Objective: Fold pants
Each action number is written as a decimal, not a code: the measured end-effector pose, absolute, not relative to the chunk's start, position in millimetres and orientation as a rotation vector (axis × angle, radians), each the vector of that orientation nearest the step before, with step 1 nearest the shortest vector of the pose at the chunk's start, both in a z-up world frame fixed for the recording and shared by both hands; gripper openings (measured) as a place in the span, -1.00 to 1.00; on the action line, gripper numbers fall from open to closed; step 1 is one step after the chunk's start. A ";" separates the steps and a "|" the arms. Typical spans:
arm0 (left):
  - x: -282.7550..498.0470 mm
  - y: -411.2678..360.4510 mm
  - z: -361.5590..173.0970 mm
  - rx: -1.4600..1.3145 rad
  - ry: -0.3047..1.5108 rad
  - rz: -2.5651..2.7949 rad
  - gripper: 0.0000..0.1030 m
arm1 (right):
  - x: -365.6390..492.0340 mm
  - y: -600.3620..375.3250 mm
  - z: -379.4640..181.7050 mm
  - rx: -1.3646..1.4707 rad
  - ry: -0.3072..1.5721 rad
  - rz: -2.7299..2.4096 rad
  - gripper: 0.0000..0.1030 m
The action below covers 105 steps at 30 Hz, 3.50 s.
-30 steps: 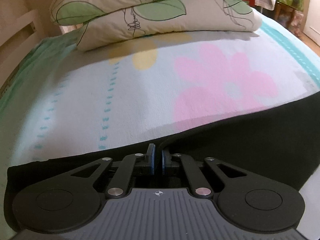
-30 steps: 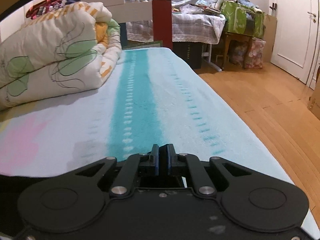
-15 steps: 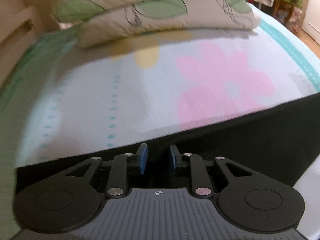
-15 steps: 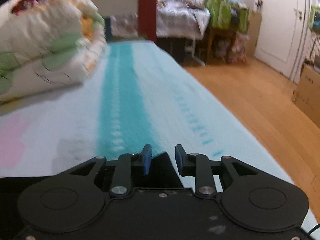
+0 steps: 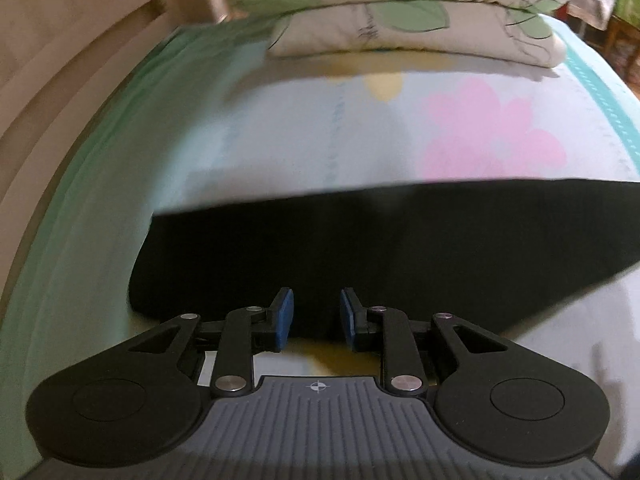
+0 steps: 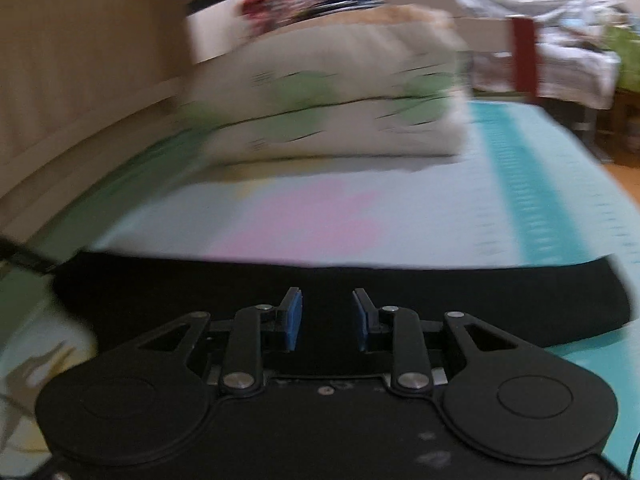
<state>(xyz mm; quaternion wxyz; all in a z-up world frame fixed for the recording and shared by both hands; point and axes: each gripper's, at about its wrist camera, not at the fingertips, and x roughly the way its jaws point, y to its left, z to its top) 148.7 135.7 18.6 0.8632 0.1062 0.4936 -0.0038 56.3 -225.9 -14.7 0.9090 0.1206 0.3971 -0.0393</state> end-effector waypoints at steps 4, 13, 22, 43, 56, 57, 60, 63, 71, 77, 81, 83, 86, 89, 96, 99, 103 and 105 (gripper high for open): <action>137.6 156.9 15.5 0.189 1.066 0.026 -0.51 | 52.4 -179.5 -18.6 0.302 0.857 0.040 -0.42; 168.3 190.0 -17.9 0.179 1.095 0.006 -0.51 | 69.1 -96.9 -44.3 0.279 0.944 0.182 -0.42; 214.0 198.5 -74.8 0.278 1.092 -0.057 -0.51 | 89.8 -42.5 -78.2 0.216 1.045 0.266 -0.42; 270.1 225.8 -86.3 0.259 1.124 -0.121 -0.49 | 163.5 -20.4 -75.9 0.147 0.902 0.215 -0.29; 274.2 231.2 -81.0 0.217 1.154 -0.146 -0.51 | 168.9 -0.2 -99.9 0.102 0.946 0.305 -0.26; 272.2 230.8 -78.8 0.204 1.166 -0.150 -0.51 | 167.9 3.2 -101.9 0.100 0.982 0.344 -0.26; 254.7 226.0 -66.4 0.140 1.175 -0.214 -0.51 | 149.8 12.0 -101.4 0.009 0.960 0.379 -0.34; 228.4 208.5 -54.7 0.148 1.158 -0.327 -0.50 | 138.9 11.1 -104.6 0.001 0.960 0.385 -0.36; 204.6 171.7 -49.4 0.164 1.141 -0.459 -0.49 | 136.3 14.4 -114.5 0.003 1.004 0.424 -0.34; 200.3 159.7 -58.2 0.148 1.167 -0.516 -0.49 | 130.0 21.3 -128.0 -0.049 1.023 0.441 -0.30; 194.7 155.2 -69.5 0.144 1.184 -0.548 -0.49 | 128.8 24.1 -127.5 -0.039 1.023 0.436 -0.29; 192.4 153.6 -72.5 0.148 1.182 -0.557 -0.49 | 128.4 22.8 -127.9 -0.031 1.026 0.443 -0.29; 193.3 152.3 -77.0 0.142 1.190 -0.565 -0.49 | 127.8 23.9 -126.3 -0.042 1.025 0.457 -0.29; 197.1 149.2 -90.7 0.150 1.225 -0.552 -0.49 | 128.0 24.3 -125.6 -0.041 1.030 0.469 -0.29; 205.0 165.7 -101.0 0.028 1.249 -0.540 -0.50 | 110.0 2.0 -111.2 -0.032 1.049 0.509 -0.41; 204.7 166.8 -103.3 0.035 1.236 -0.545 -0.50 | 100.5 -17.2 -95.5 -0.022 0.984 0.438 -0.41; 202.6 161.4 -103.5 0.072 1.224 -0.540 -0.50 | 105.1 -43.1 -85.3 0.017 0.912 0.280 -0.84; 195.7 162.5 -102.3 0.079 1.220 -0.540 -0.50 | 117.7 -49.6 -89.6 0.026 0.924 0.209 -0.94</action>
